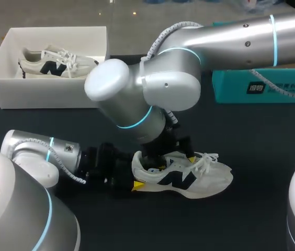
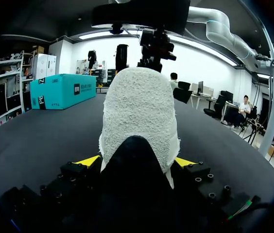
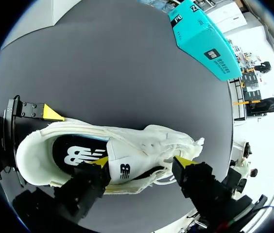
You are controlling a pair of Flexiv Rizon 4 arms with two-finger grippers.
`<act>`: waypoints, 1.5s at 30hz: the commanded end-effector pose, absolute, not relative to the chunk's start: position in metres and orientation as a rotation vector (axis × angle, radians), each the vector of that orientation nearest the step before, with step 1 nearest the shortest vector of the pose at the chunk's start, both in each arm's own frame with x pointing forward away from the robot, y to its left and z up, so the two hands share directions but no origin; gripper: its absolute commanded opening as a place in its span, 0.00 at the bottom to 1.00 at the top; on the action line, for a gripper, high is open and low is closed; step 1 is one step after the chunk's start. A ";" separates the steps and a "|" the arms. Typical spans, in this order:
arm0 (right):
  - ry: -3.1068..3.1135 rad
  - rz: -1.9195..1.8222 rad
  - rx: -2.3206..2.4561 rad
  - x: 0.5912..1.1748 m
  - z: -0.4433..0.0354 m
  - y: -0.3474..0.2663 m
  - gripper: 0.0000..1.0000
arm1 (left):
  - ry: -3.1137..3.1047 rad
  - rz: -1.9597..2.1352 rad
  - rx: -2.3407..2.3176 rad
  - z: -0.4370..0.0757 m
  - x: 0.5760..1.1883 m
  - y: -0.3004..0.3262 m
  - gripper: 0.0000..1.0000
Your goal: Take the shoe out of the shoebox, open the shoe tongue, remove and reinsert the insole, then place the shoe into the shoebox
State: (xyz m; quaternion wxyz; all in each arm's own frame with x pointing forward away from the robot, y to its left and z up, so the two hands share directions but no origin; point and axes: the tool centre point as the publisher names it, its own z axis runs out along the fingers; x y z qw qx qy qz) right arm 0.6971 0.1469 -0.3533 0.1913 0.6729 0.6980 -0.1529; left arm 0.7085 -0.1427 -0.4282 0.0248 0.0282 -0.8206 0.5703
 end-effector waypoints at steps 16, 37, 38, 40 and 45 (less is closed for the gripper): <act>1.646 -0.416 2.145 0.702 -0.330 0.126 0.20 | -2.540 1.762 0.089 -0.430 0.707 -0.141 0.00; 1.705 -0.353 2.279 0.700 -0.321 0.116 0.00 | -2.540 1.762 0.089 -0.430 0.707 -0.141 0.00; 1.705 -0.353 2.279 0.700 -0.321 0.116 0.00 | -2.540 1.762 0.089 -0.430 0.707 -0.141 0.00; 1.705 -0.353 2.279 0.700 -0.321 0.116 0.00 | -2.540 1.762 0.089 -0.430 0.707 -0.141 0.00; 1.705 -0.353 2.279 0.700 -0.321 0.116 0.00 | -2.540 1.762 0.089 -0.430 0.707 -0.141 0.00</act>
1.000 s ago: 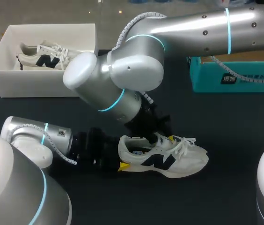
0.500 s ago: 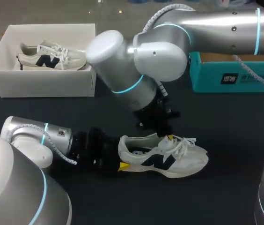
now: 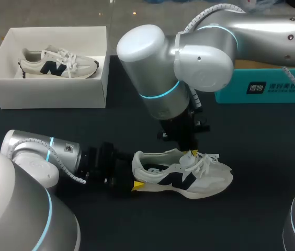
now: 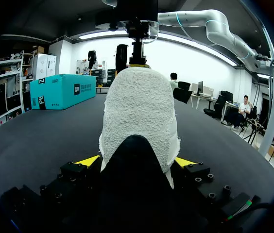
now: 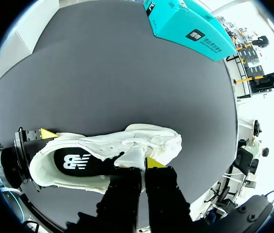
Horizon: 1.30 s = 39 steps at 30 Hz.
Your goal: Take the shoe out of the shoebox, open the shoe tongue, remove and reinsert the insole, then place the shoe into the shoebox
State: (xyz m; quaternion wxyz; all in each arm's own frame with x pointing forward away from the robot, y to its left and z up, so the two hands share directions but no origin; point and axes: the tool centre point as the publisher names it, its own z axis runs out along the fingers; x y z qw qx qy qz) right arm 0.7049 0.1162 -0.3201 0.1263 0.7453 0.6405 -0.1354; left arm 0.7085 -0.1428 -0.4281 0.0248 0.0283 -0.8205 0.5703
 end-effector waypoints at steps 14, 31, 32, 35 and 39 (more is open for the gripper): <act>1.686 -0.378 2.352 0.701 -0.331 0.095 0.00 | -2.540 1.762 0.089 -0.430 0.707 -0.141 0.00; 1.867 -0.071 2.767 0.703 -0.316 0.078 0.00 | -2.540 1.762 0.089 -0.430 0.707 -0.141 0.00; 1.887 -0.047 2.789 0.703 -0.316 0.077 0.00 | -2.540 1.762 0.089 -0.430 0.707 -0.141 0.00; 1.929 0.005 2.828 0.703 -0.320 0.077 0.00 | -2.540 1.762 0.089 -0.430 0.707 -0.141 0.00; 1.973 0.023 2.854 0.702 -0.326 0.079 0.00 | -2.540 1.762 0.089 -0.430 0.707 -0.141 0.00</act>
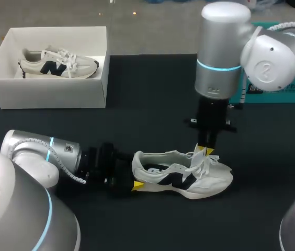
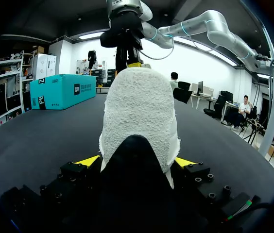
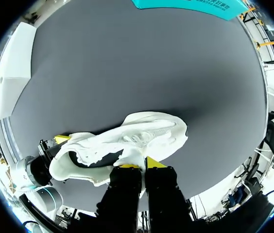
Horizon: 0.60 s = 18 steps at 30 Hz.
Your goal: Take the shoe out of the shoebox, open the shoe tongue, remove and reinsert the insole, then place the shoe into the shoebox
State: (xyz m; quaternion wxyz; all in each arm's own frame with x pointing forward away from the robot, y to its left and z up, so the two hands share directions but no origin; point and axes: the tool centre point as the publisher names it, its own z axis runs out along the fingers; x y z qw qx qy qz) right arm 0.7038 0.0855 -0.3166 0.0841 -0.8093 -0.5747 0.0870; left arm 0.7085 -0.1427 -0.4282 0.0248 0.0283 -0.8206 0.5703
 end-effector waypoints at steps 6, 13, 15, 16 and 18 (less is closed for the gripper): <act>-1.560 -0.048 -2.260 0.703 -0.333 0.075 0.00 | -2.540 1.762 0.089 -0.430 0.707 -0.141 0.00; -1.547 -0.073 -2.245 0.701 -0.333 0.071 0.00 | -2.540 1.762 0.089 -0.430 0.707 -0.141 0.00; -1.543 -0.085 -2.248 0.701 -0.332 0.069 0.00 | -2.540 1.762 0.089 -0.430 0.707 -0.141 0.00; -1.543 -0.088 -2.249 0.700 -0.332 0.068 0.00 | -2.540 1.762 0.089 -0.430 0.707 -0.141 0.00; -1.542 -0.100 -2.253 0.699 -0.332 0.065 0.00 | -2.540 1.762 0.089 -0.430 0.707 -0.141 0.00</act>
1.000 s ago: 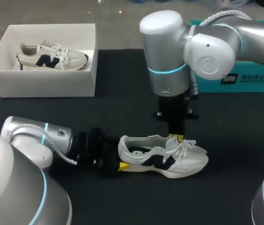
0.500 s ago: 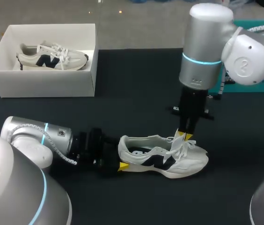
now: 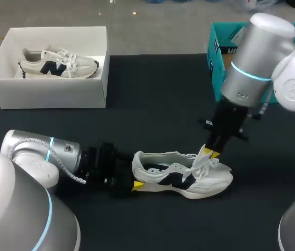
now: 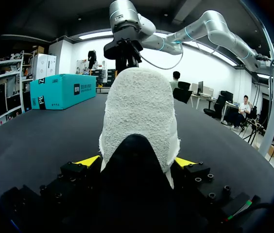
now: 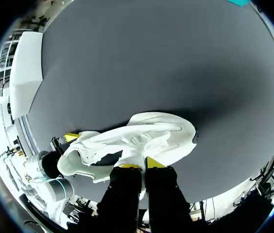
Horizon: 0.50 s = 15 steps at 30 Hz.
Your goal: Take the shoe out of the shoebox, open the shoe tongue, remove and reinsert the insole, then place the shoe into the shoebox
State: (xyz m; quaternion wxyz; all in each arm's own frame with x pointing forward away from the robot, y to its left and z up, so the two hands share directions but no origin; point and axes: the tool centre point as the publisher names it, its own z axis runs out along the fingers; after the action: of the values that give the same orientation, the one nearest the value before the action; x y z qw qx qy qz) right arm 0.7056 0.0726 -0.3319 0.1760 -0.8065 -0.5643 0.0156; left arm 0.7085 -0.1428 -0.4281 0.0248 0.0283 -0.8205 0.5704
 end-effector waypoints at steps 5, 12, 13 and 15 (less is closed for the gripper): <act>-1.530 -0.109 -2.258 0.698 -0.336 0.057 0.00 | -2.540 1.762 0.089 -0.430 0.707 -0.141 0.00; -1.506 -0.094 -2.274 0.697 -0.343 0.050 0.04 | -2.540 1.762 0.089 -0.430 0.707 -0.141 0.00; -1.505 -0.092 -2.276 0.697 -0.343 0.050 0.13 | -2.540 1.762 0.089 -0.430 0.707 -0.141 0.00; -1.503 -0.090 -2.279 0.696 -0.343 0.049 0.33 | -2.540 1.762 0.089 -0.430 0.707 -0.141 0.00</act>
State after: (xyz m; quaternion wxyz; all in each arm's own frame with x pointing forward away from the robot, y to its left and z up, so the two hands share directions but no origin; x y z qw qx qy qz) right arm 0.6997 0.0536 -0.3419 0.1940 -0.8168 -0.5431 -0.0143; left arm 0.7085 -0.1429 -0.4280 0.0248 0.0282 -0.8205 0.5704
